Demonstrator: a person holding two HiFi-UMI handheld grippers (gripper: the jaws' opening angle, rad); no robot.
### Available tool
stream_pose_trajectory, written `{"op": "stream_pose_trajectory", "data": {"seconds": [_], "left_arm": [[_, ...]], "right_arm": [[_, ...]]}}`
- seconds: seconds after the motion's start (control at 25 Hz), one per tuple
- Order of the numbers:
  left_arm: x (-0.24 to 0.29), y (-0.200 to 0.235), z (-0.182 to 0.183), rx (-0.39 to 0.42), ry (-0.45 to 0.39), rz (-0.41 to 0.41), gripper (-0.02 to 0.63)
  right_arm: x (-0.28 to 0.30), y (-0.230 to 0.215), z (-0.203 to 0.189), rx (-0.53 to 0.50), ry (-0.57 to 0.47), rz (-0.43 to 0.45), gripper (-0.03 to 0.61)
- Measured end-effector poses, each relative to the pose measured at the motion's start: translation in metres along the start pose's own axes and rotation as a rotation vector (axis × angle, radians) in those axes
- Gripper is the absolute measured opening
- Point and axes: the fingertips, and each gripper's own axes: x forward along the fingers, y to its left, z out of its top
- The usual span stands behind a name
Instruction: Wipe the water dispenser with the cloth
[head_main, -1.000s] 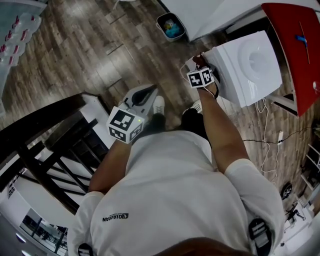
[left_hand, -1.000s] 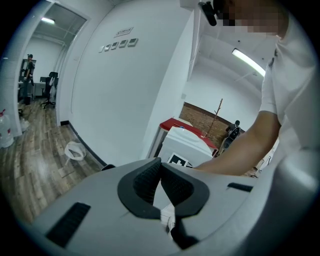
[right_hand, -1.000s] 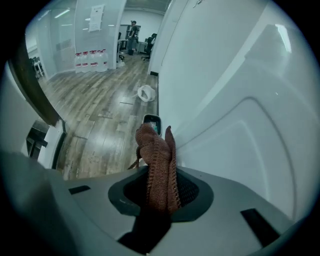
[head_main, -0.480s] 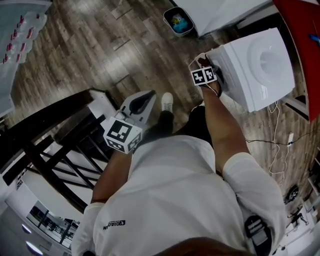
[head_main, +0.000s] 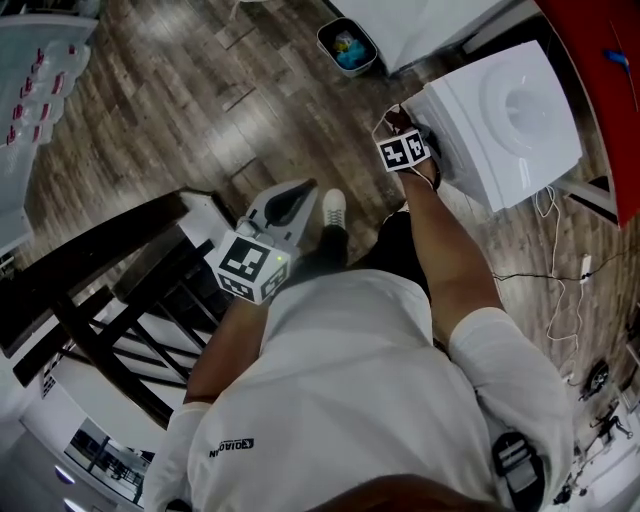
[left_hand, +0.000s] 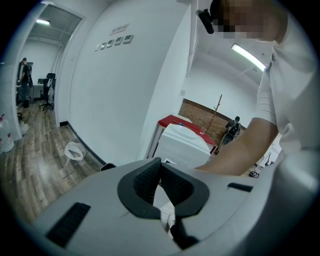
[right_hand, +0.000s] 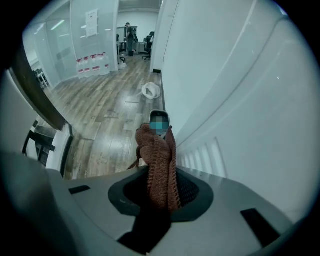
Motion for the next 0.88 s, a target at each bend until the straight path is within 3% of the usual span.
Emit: {"op": "stream_pose_trajectory", "data": {"seconds": [0.24, 0.4, 0.68, 0.88], "left_arm": [[0.003, -0.011, 0.016, 0.043, -0.031, -0.061, -0.003], [0.003, -0.020, 0.026, 0.064, -0.047, -0.120, -0.003], [0.002, -0.036, 0.042, 0.135, -0.083, -0.244, -0.003], [0.005, -0.060, 0.040, 0.168, -0.079, -0.351, -0.003]], "right_arm": [[-0.054, 0.002, 0.007, 0.035, -0.100, 0.012, 0.086], [-0.121, 0.010, 0.014, 0.075, -0.209, 0.040, 0.086], [-0.241, 0.031, 0.025, 0.268, -0.448, 0.192, 0.086], [-0.312, 0.042, 0.012, 0.456, -0.561, 0.293, 0.086]]}}
